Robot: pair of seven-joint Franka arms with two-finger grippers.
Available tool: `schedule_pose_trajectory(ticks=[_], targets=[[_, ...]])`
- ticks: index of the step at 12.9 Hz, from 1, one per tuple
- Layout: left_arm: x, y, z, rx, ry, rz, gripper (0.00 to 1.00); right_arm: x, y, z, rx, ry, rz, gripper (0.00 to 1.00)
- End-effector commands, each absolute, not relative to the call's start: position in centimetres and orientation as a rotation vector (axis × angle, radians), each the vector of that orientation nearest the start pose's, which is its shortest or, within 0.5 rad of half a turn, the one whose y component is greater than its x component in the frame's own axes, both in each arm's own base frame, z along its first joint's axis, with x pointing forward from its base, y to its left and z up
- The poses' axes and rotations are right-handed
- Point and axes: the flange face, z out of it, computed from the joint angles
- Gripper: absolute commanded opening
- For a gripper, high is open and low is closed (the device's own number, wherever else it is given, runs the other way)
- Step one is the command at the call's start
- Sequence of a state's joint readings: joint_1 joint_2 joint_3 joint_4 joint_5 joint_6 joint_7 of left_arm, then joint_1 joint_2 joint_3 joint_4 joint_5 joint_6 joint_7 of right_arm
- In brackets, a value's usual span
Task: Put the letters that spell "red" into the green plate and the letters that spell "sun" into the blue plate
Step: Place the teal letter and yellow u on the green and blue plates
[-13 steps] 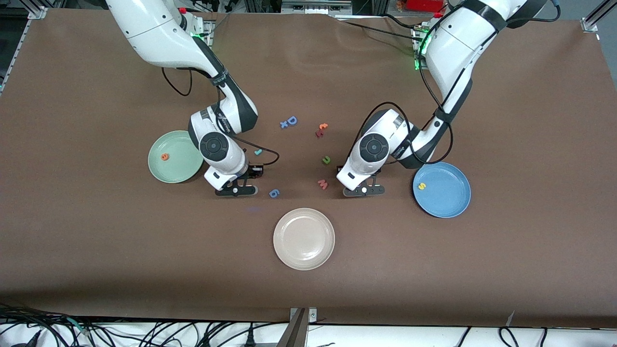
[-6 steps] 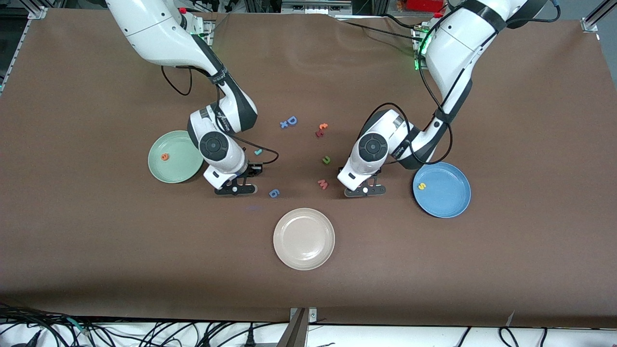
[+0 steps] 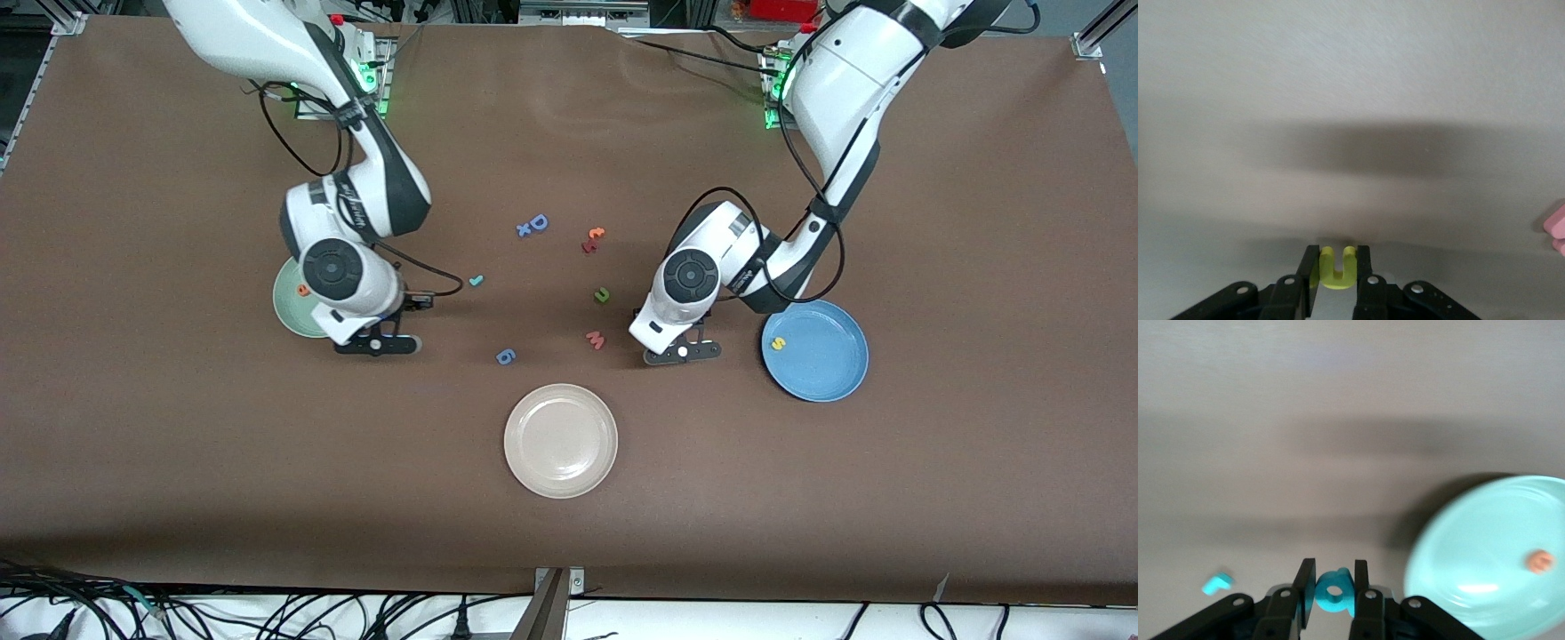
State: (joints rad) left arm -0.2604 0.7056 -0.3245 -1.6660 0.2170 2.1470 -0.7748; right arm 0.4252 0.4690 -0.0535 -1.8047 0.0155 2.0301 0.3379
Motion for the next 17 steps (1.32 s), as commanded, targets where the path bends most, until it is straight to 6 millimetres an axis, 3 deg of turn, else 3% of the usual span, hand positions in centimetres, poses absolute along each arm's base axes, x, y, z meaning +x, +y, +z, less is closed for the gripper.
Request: schedule_pose_trajectory(ticks=[1, 4, 6, 7, 11, 13, 14, 15, 16, 17], targets=[[58.7, -29.1, 24.1, -3.009, -0.009, 0.260, 0.02, 57.6, 17.7, 27.6, -3.231, -0.111, 0.467, 0.13], [60.5, -22.2, 26.5, -2.990, 0.150, 0.331, 0.01, 57.0, 11.2, 25.1, -3.207, -0.222, 0.551, 0.13], [61.0, -18.3, 26.3, -2.995, 0.179, 0.364, 0.01, 55.2, 9.0, 23.0, -3.195, -0.264, 0.560, 0.13], [61.2, -17.2, 26.1, -2.997, 0.220, 0.378, 0.01, 54.2, 8.1, 22.0, -3.192, -0.278, 0.546, 0.13], [61.3, -9.4, 23.1, -3.040, 0.359, 0.386, 0.01, 52.0, 7.6, 19.6, -3.166, -0.237, 0.586, 0.13], [60.1, -8.1, 21.4, -3.047, 0.392, 0.398, 0.01, 51.7, 7.5, 19.3, -3.163, -0.244, 0.596, 0.15], [59.6, -8.1, 20.8, -3.035, 0.416, 0.384, 0.02, 51.7, 7.5, 19.3, -3.163, -0.244, 0.596, 0.21], [59.5, -7.7, 20.5, -3.008, 0.443, 0.369, 0.11, 51.9, 7.5, 19.4, -3.163, -0.244, 0.591, 0.51], [59.6, -7.6, 20.6, -3.007, 0.444, 0.366, 0.30, 52.0, 7.7, 19.7, -3.164, -0.244, 0.586, 0.92], [59.7, -8.0, 20.8, -3.005, 0.451, 0.366, 0.75, 52.3, 7.8, 20.5, -3.158, -0.231, 0.573, 0.98]])
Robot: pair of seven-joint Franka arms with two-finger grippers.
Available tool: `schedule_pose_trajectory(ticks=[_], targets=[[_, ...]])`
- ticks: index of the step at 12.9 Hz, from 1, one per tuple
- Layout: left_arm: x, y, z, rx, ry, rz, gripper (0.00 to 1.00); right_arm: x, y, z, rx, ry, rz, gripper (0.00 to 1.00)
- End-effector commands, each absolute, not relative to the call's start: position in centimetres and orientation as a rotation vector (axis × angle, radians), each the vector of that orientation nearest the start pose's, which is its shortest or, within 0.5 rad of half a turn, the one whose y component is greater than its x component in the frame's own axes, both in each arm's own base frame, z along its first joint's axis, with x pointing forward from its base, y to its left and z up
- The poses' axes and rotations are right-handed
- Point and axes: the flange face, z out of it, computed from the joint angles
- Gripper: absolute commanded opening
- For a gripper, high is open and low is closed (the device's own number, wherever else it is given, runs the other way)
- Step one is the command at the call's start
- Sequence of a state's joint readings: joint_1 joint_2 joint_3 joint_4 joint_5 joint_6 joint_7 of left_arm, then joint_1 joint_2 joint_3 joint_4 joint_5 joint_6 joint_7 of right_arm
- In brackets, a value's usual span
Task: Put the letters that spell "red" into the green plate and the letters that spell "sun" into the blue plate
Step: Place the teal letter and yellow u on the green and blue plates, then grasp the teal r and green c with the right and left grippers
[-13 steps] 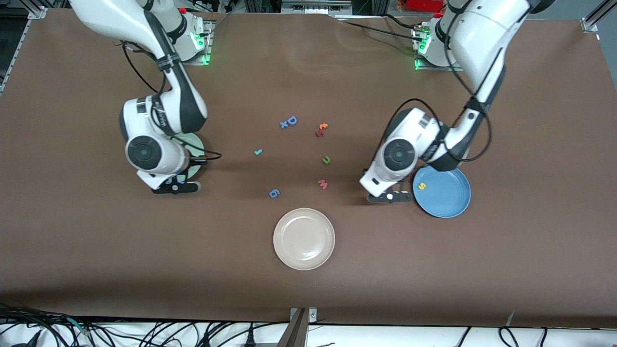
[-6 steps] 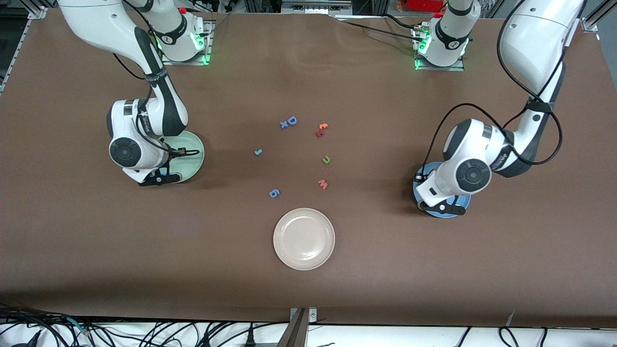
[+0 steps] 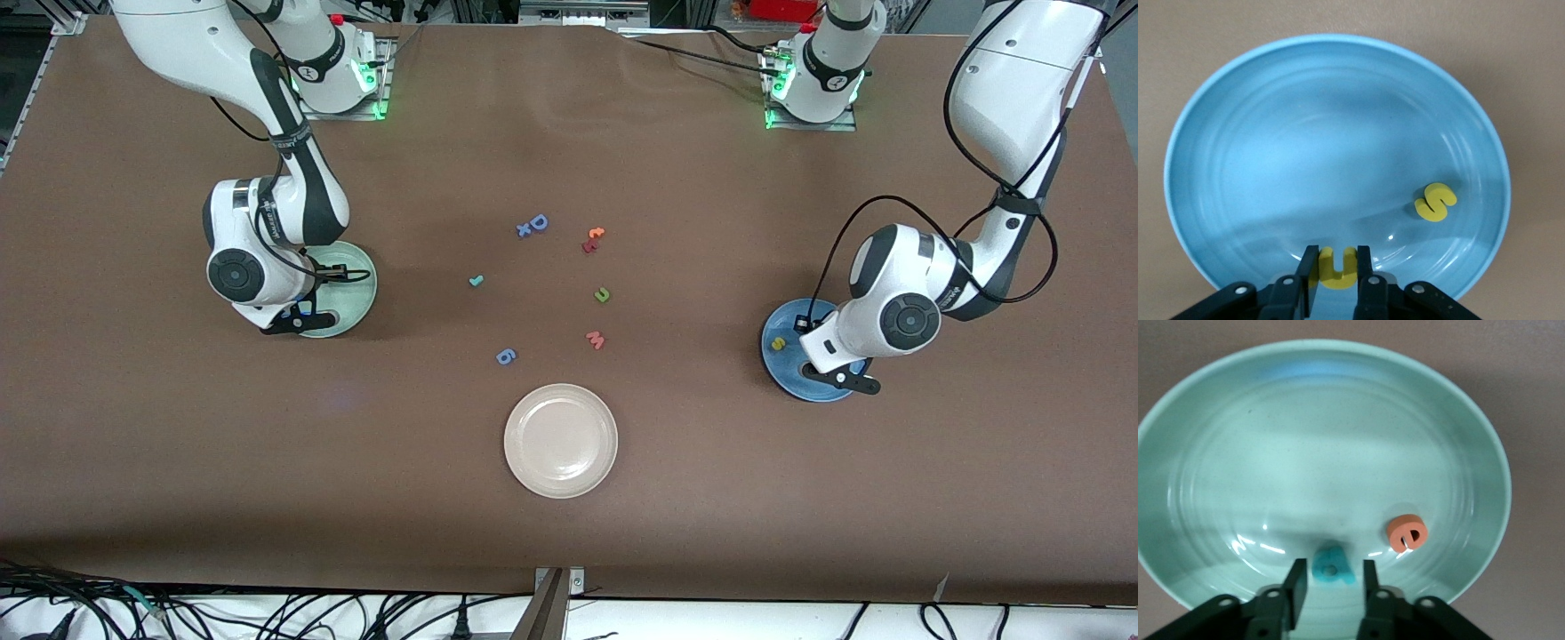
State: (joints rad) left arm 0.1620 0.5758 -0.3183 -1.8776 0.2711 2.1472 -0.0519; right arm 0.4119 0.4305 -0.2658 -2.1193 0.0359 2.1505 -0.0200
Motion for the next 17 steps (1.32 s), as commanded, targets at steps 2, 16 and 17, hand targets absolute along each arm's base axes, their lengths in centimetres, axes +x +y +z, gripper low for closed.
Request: schedule_pose_trajectory(ticks=[2, 16, 17], targets=[[59.6, -8.9, 21.1, -3.001, 0.445, 0.387, 1.00, 53.2, 8.8, 24.1, -3.148, -0.214, 0.539, 0.99], [56.0, -31.4, 23.9, -3.084, -0.109, 0.297, 1.00, 48.2, 33.9, 19.9, -3.067, 0.455, 0.314, 0.96], [56.0, -31.4, 23.9, -3.084, -0.109, 0.297, 1.00, 47.6, 34.6, 19.1, -3.066, 0.451, 0.295, 0.96]])
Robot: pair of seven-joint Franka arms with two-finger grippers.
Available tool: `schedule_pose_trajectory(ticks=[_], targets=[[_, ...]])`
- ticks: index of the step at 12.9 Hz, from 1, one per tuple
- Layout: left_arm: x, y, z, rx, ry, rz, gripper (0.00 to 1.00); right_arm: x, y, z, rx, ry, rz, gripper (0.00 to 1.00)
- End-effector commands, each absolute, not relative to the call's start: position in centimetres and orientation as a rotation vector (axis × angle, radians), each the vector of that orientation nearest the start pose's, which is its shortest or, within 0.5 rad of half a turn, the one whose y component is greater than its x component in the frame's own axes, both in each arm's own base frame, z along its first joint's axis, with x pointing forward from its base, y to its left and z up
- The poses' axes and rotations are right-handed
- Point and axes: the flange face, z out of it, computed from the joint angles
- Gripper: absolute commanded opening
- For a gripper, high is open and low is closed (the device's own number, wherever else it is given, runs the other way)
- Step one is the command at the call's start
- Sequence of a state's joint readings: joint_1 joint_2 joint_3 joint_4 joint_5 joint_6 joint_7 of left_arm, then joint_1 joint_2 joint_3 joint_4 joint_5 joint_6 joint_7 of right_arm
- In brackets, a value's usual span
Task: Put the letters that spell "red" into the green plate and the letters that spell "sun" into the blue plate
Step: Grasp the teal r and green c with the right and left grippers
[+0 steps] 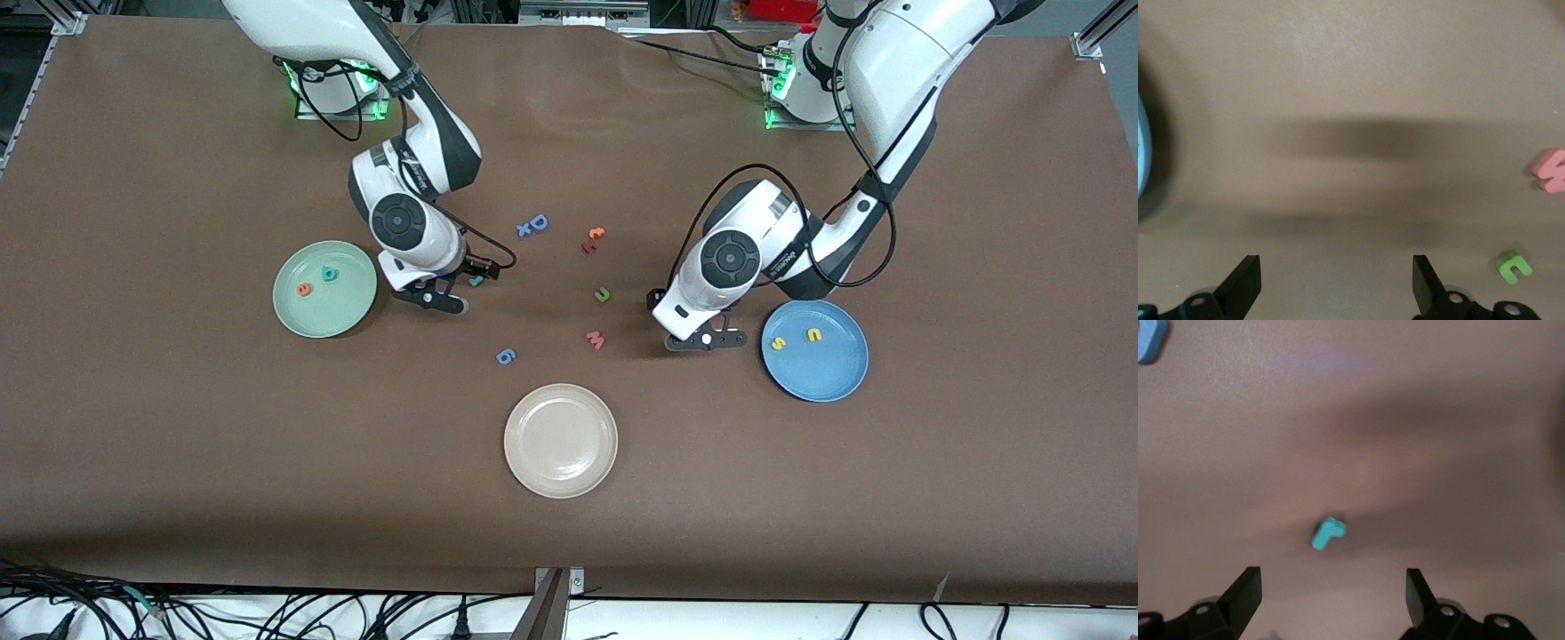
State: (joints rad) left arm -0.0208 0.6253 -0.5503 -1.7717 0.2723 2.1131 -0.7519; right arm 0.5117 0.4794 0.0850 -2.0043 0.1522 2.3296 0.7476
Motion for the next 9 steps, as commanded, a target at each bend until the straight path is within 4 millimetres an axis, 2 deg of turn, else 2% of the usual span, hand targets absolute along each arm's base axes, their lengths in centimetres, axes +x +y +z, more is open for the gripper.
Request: schedule_pose_trajectory(ticks=[1, 2, 4, 9], targets=[[56.0, -31.4, 23.9, -3.084, -0.109, 0.297, 1.00, 47.7, 34.6, 18.8, -3.064, 0.452, 0.282, 0.96], [56.0, -31.4, 23.8, -3.084, -0.109, 0.299, 1.00, 47.8, 34.4, 18.4, -3.065, 0.451, 0.270, 0.95], [56.0, -31.5, 23.8, -3.086, -0.114, 0.300, 1.00, 48.1, 34.4, 18.3, -3.059, 0.445, 0.235, 0.88], [56.0, -32.4, 23.2, -3.134, -0.168, 0.287, 1.00, 48.5, 32.8, 17.9, -3.096, 0.421, 0.197, 0.84]])
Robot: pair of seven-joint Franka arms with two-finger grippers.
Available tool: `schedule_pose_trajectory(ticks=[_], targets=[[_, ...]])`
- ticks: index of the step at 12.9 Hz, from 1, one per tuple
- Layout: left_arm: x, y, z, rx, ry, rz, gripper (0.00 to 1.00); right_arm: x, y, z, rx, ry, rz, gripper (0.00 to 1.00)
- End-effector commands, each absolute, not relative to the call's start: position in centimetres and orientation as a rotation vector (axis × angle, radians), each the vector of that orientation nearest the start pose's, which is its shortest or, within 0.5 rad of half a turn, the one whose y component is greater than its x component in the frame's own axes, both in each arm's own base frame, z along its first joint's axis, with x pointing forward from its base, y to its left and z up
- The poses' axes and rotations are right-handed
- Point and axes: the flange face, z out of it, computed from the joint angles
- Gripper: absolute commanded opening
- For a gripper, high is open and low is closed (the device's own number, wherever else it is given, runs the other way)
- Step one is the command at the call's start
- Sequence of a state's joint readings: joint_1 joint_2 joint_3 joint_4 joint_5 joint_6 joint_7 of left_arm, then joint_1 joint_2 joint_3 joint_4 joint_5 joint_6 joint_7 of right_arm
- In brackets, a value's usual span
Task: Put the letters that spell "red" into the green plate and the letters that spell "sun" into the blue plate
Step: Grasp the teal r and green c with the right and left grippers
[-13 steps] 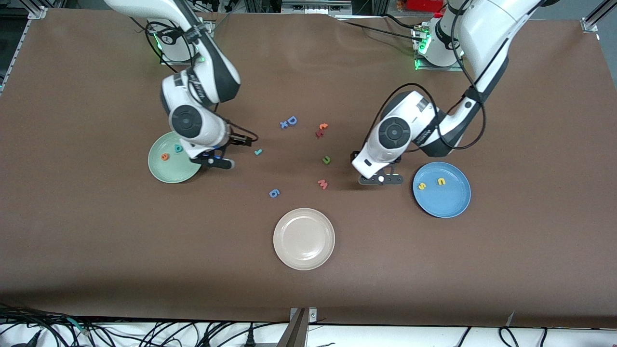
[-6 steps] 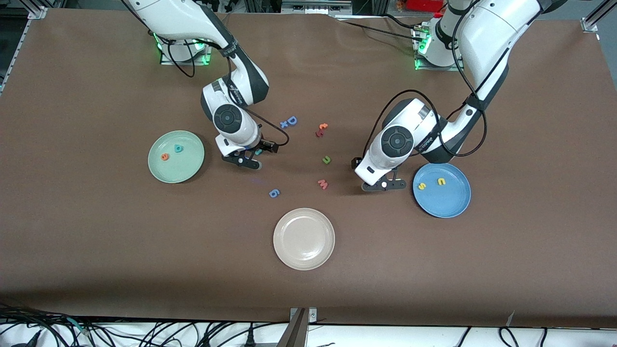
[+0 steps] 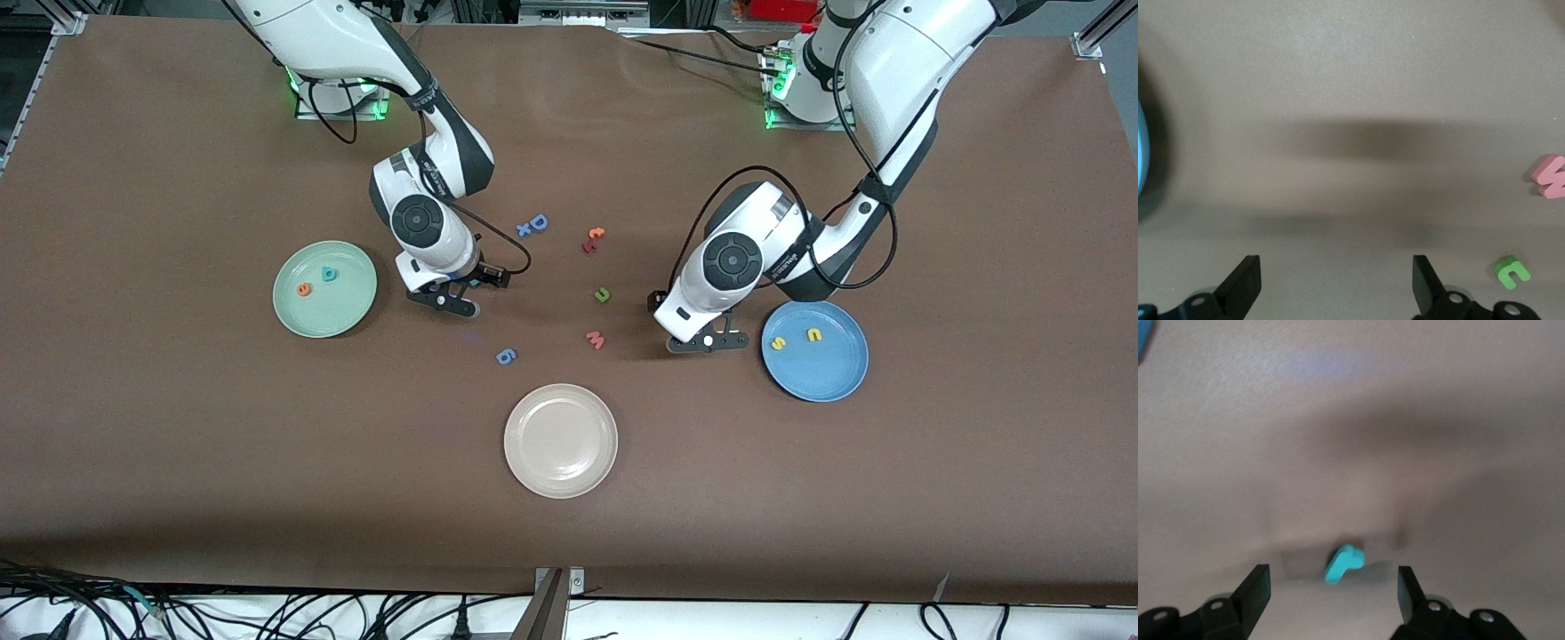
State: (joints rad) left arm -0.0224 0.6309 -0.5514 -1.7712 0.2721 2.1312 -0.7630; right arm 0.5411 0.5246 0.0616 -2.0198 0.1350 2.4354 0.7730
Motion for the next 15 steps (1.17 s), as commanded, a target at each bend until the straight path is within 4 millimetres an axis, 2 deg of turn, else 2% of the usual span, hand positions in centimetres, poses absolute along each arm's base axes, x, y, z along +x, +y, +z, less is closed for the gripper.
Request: schedule_pose_trajectory(ticks=[1, 3, 6, 8, 10, 12, 15], targets=[[56.1, -32.9, 23.0, -3.166, -0.224, 0.293, 1.00, 48.6, 32.9, 17.9, -3.092, 0.419, 0.187, 0.84], [55.3, -34.4, 22.5, -3.176, -0.261, 0.296, 0.95, 48.5, 33.0, 17.8, -3.092, 0.419, 0.188, 0.82], [54.2, -36.8, 21.3, -3.193, -0.407, 0.276, 0.94, 48.4, 33.0, 17.5, -3.090, 0.440, 0.196, 0.75], [54.0, -37.4, 21.0, -3.191, -0.487, 0.272, 0.94, 48.2, 33.0, 17.2, -3.095, 0.433, 0.204, 0.62], [52.5, -39.9, 20.2, -3.206, -0.549, 0.264, 0.93, 48.2, 32.9, 16.9, -3.095, 0.435, 0.203, 0.45], [51.5, -41.1, 19.6, -3.201, -0.586, 0.266, 0.93, 48.1, 33.0, 16.9, -3.095, 0.433, 0.203, 0.28], [50.0, -42.7, 18.8, -3.172, -0.650, 0.279, 0.89, 48.2, 32.9, 16.8, -3.096, 0.436, 0.205, 0.19]])
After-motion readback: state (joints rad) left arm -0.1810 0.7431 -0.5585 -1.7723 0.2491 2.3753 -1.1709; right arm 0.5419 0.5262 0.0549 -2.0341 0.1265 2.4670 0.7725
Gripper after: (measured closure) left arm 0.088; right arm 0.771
